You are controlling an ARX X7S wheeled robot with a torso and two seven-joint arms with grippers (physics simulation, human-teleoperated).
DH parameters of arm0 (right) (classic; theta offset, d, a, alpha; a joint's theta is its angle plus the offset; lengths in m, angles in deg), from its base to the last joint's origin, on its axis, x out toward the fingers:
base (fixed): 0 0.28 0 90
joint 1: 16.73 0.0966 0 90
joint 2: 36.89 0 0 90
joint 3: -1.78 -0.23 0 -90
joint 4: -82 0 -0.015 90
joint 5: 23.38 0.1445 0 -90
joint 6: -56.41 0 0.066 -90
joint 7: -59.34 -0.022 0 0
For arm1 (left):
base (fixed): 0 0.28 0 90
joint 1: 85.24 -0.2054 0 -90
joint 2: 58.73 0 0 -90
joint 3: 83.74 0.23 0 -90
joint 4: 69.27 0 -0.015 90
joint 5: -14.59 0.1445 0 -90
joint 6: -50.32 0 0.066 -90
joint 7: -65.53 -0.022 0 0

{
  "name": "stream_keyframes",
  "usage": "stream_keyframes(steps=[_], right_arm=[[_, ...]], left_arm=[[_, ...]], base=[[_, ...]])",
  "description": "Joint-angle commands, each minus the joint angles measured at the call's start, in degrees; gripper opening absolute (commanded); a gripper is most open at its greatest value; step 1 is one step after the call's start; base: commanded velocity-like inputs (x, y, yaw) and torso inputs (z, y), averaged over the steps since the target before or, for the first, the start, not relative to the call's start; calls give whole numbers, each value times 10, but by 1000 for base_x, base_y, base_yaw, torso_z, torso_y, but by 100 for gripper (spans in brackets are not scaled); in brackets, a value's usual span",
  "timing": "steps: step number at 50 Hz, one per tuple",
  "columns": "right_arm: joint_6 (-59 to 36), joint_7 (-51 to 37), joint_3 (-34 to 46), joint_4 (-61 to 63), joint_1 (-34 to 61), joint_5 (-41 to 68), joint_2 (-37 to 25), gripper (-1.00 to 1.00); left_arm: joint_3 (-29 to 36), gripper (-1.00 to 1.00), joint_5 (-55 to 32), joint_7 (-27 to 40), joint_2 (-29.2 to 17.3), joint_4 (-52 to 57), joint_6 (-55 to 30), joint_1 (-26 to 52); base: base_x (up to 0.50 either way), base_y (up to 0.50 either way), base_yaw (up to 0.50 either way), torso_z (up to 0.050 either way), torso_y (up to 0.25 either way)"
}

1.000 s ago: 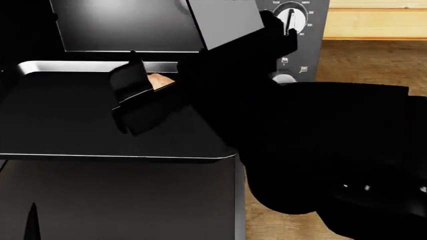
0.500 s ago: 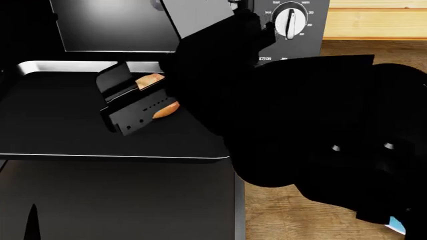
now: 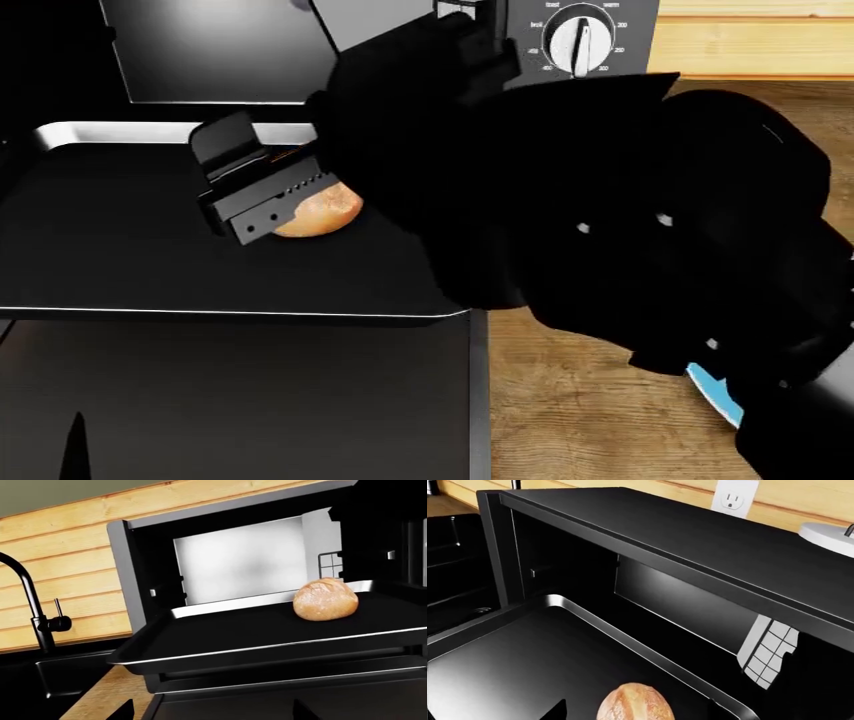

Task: Pick the bread from the tray and place it on the plate on the counter.

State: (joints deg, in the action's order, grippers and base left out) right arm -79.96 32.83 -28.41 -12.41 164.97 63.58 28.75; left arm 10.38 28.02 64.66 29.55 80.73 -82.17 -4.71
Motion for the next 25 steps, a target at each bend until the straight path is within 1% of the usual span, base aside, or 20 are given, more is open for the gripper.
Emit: stream_keyframes(steps=[1,18,25], right_arm=[[-4,38,5,-41,3,-31,35,100],[-6,61,25,-79,12,-52,69,100],[-1,85,41,-117,14,-73,89,100]], left_arm=[[-11,100,22,-18,16,0,11,-2],[-11,100,20,-21,16,0,9,1],[-15,100,17,-21,16,0,11,0]], base=[[0,0,0,0,0],[0,0,0,0,0],[0,0,0,0,0]])
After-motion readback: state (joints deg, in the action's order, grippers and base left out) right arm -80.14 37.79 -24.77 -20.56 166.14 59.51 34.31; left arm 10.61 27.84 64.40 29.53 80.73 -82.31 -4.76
